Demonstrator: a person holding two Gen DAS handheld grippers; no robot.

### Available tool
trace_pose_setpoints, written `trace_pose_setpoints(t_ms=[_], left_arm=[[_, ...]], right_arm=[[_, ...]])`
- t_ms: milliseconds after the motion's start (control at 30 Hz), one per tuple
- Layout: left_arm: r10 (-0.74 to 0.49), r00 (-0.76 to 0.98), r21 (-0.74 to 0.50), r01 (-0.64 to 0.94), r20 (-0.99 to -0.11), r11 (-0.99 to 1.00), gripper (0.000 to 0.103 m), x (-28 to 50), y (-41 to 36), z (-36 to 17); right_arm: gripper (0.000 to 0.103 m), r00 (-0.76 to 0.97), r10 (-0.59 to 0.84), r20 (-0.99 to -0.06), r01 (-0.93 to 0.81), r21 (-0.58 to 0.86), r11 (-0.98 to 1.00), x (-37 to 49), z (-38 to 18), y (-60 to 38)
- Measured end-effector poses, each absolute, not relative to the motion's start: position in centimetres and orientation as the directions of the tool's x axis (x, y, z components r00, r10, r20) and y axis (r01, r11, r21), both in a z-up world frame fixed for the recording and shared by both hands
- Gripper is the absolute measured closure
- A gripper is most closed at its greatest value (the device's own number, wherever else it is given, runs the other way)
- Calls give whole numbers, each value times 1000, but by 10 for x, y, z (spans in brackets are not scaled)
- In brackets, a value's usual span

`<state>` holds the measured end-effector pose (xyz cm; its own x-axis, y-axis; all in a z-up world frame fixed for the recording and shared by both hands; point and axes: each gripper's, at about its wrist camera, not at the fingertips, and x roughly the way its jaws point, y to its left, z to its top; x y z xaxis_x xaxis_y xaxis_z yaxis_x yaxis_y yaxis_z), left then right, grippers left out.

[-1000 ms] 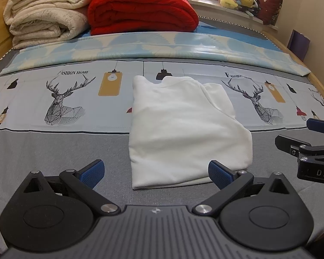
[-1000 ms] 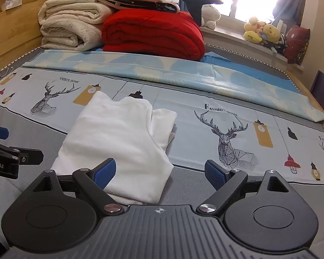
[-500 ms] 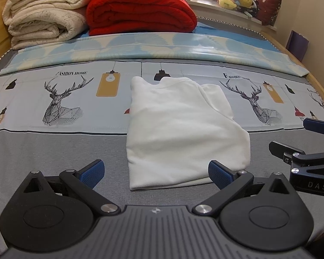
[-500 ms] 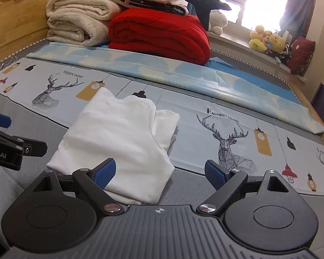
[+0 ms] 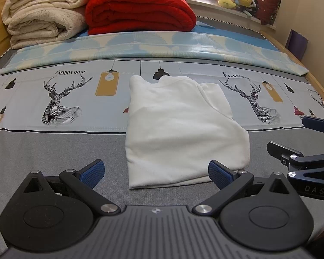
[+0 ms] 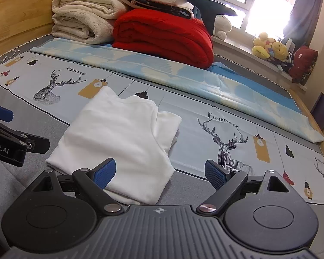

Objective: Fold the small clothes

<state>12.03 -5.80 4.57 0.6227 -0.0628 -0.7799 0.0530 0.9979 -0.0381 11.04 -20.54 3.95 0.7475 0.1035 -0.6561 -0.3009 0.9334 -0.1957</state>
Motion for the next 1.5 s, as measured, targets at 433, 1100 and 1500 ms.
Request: trace_pose_setpoints(t_ms=[433, 1100, 1500], left_arm=[[-72, 618, -49, 54, -783, 997, 1, 120, -57, 45], [-85, 615, -54, 68, -784, 996, 1, 121, -63, 42], [-84, 614, -55, 66, -785, 996, 1, 122, -66, 41]], right_arm=[[13, 747, 104, -657, -311, -206, 928, 110, 39, -205], [13, 743, 110, -660, -324, -210, 922, 109, 38, -204], [13, 742, 111, -661, -323, -207, 923, 110, 37, -204]])
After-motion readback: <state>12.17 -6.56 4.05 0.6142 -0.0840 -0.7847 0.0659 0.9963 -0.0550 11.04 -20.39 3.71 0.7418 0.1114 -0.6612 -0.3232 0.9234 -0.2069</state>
